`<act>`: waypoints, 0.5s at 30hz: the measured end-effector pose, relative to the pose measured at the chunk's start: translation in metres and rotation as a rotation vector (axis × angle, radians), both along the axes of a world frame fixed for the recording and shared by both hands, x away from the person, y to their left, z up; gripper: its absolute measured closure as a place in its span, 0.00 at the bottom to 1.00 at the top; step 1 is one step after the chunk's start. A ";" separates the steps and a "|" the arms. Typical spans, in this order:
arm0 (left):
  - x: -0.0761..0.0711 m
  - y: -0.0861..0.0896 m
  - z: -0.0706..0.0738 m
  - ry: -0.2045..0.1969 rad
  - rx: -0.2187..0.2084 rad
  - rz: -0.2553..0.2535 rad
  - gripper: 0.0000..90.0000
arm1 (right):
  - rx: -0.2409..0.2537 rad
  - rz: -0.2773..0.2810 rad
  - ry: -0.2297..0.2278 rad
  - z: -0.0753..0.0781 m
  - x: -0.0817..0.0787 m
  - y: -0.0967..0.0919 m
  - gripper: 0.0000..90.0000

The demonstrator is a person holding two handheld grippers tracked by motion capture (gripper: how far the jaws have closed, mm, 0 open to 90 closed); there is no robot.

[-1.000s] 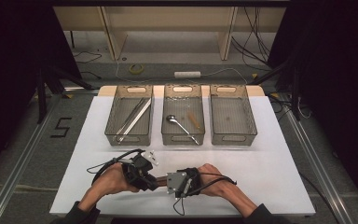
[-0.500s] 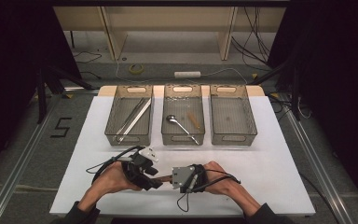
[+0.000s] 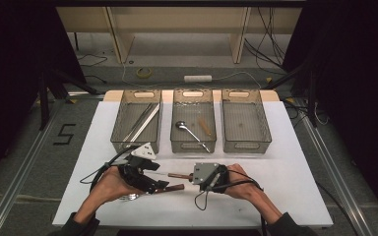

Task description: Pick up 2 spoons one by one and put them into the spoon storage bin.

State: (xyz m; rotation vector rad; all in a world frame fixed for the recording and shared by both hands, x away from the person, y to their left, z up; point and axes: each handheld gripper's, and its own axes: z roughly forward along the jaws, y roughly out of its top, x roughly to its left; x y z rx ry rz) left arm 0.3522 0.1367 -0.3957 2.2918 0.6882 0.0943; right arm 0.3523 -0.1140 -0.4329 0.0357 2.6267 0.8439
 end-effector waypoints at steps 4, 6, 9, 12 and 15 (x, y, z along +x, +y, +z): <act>0.000 0.005 0.004 -0.049 -0.072 0.034 0.26 | 0.008 -0.040 -0.006 0.005 0.005 -0.008 0.90; 0.000 0.008 0.004 -0.065 -0.094 0.052 0.25 | 0.009 -0.059 -0.004 0.007 0.006 -0.012 0.90; -0.002 0.011 0.002 -0.090 -0.120 0.074 0.24 | 0.030 -0.081 -0.016 0.012 0.009 -0.016 0.90; -0.003 0.015 -0.002 -0.119 -0.141 0.101 0.23 | 0.039 -0.113 -0.028 0.016 0.013 -0.022 0.90; -0.004 0.017 -0.006 -0.128 -0.160 0.101 0.22 | 0.054 -0.158 -0.037 0.020 0.016 -0.027 0.90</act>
